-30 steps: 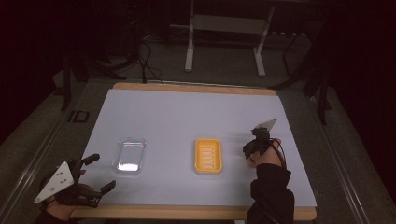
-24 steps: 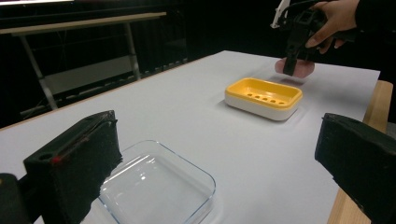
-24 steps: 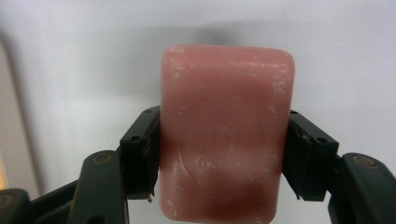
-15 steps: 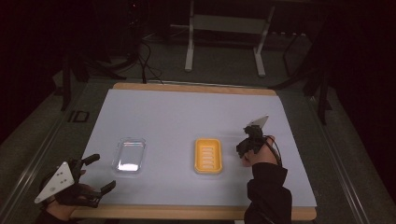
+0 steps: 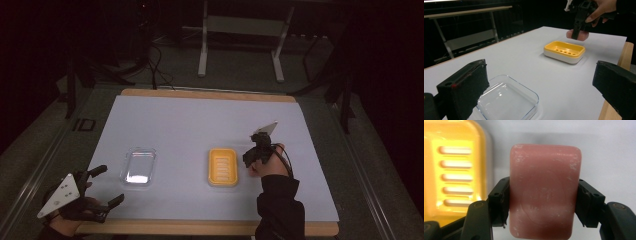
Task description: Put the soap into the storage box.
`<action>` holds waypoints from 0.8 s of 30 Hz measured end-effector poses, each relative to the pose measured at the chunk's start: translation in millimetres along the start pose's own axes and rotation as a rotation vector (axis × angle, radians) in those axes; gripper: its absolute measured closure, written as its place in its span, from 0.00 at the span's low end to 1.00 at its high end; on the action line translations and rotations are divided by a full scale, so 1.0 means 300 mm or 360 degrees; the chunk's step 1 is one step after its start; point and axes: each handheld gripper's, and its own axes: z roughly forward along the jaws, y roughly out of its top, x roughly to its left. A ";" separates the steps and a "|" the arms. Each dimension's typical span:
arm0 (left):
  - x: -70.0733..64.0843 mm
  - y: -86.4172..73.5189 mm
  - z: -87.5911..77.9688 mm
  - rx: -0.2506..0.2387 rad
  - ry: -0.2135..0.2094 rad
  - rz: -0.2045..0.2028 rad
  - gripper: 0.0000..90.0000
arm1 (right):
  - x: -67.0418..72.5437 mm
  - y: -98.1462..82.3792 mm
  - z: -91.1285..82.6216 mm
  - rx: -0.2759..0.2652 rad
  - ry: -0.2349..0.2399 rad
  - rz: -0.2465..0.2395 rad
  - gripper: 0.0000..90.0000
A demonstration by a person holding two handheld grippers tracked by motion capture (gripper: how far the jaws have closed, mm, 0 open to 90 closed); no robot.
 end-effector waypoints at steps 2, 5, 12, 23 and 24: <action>0.000 0.000 0.000 -0.0002 0.0001 -0.0002 0.00 | 0.030 0.004 -0.014 -0.0024 0.0001 -0.0038 0.41; 0.000 0.000 0.000 -0.0002 0.0001 -0.0003 0.00 | 0.058 0.006 -0.026 -0.0038 -0.0001 -0.0060 0.41; 0.000 0.000 0.000 0.0000 0.0000 0.0002 0.00 | 0.124 0.005 -0.031 -0.0030 0.0028 -0.0116 0.41; -0.001 0.000 0.001 0.0002 0.0001 0.0006 0.00 | 0.235 -0.003 -0.016 -0.0017 0.0064 -0.0229 0.41; -0.001 0.000 0.000 0.0002 0.0000 0.0008 0.00 | 0.245 -0.004 -0.015 -0.0022 0.0070 -0.0232 0.41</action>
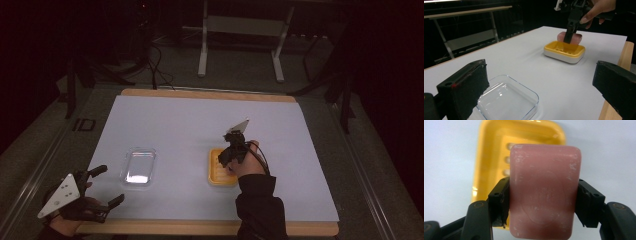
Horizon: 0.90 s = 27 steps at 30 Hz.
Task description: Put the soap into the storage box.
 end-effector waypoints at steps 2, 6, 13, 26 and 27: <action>-0.001 0.000 0.000 -0.0004 0.0000 -0.0003 0.00 | 0.014 0.001 0.003 0.0000 -0.0004 -0.0007 0.41; 0.001 0.000 -0.001 -0.0004 0.0001 -0.0005 0.00 | 0.060 0.006 0.034 0.0021 0.0011 -0.0032 0.41; 0.001 0.001 -0.005 -0.0012 0.0000 -0.0006 0.00 | 0.090 0.011 0.075 0.0021 -0.0001 -0.0033 0.41; -0.001 0.000 -0.002 -0.0007 -0.0006 -0.0006 0.00 | 0.086 0.013 0.115 0.0031 -0.0004 0.0002 0.41; -0.001 0.000 -0.002 -0.0005 -0.0007 -0.0004 0.00 | 0.085 0.015 0.115 0.0039 0.0002 0.0003 0.41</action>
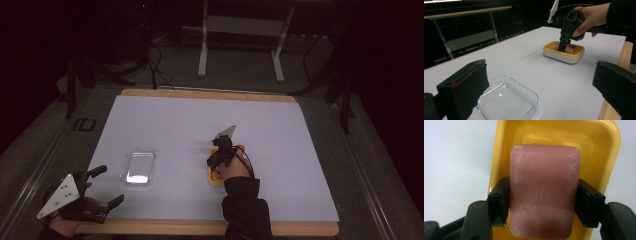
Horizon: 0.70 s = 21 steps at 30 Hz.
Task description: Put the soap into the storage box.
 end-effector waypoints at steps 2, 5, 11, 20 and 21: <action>0.000 0.000 0.000 0.0002 0.0001 0.0000 0.00 | -0.002 0.002 -0.007 -0.0016 0.0003 0.0010 0.41; 0.000 0.000 0.000 0.0003 0.0000 0.0001 0.00 | -0.004 0.007 -0.030 -0.0046 0.0002 0.0003 0.40; 0.001 0.000 0.001 0.0007 0.0001 0.0004 0.00 | -0.016 0.018 -0.084 -0.0101 -0.0007 -0.0006 0.40; 0.001 -0.001 0.004 0.0011 0.0000 0.0003 0.00 | -0.050 0.017 -0.145 -0.0218 0.0058 -0.0133 0.20; 0.001 -0.001 0.004 0.0011 0.0000 0.0003 0.00 | -0.057 0.014 -0.149 -0.0244 0.0068 -0.0141 0.15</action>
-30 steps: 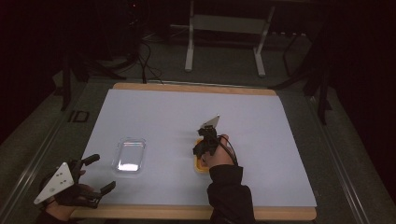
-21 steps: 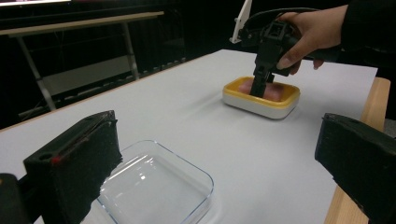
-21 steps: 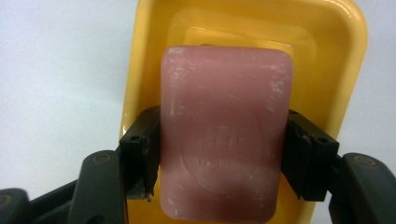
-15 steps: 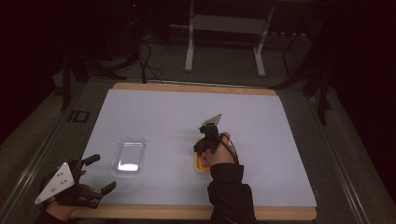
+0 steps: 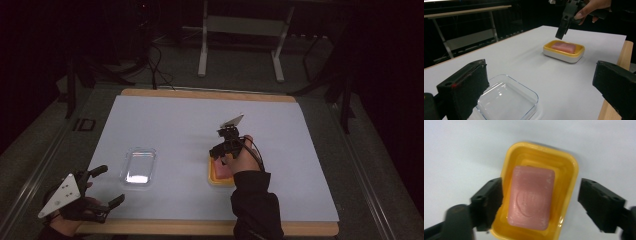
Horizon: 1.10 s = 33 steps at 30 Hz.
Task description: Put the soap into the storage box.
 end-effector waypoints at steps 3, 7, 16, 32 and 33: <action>0.000 0.000 0.001 0.0001 0.0001 0.0000 0.00 | -0.028 -0.014 -0.019 -0.0041 0.0027 -0.0058 0.12; 0.000 -0.001 0.003 0.0005 0.0000 0.0000 0.00 | -0.065 -0.034 -0.051 -0.0135 0.0036 -0.0055 0.12; -0.001 -0.002 0.007 0.0012 0.0003 -0.0003 0.00 | -0.116 -0.082 -0.099 -0.0266 0.0063 -0.0130 0.15; -0.003 -0.003 0.011 0.0021 -0.0005 -0.0002 0.00 | -0.249 -0.279 -0.078 -0.0506 0.0158 -0.0280 0.15; -0.003 -0.003 0.011 0.0021 -0.0005 -0.0002 0.00 | -0.259 -0.289 -0.075 -0.0528 0.0177 -0.0287 0.15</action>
